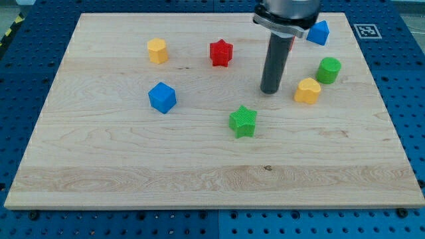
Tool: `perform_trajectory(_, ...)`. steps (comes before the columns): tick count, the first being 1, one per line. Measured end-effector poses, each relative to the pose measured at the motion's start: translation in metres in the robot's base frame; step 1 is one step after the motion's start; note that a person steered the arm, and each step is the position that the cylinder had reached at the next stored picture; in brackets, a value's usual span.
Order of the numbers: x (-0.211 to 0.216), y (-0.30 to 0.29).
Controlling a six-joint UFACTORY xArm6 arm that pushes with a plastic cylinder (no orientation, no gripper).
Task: Push the red star into the yellow hexagon
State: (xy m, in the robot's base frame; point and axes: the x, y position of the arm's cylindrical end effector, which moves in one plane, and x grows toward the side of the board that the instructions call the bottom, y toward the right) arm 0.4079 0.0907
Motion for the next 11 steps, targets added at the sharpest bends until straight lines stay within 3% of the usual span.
perform_trajectory(4,-0.025,-0.052)
perform_trajectory(7,-0.06,-0.055)
perform_trajectory(11,-0.064,-0.084)
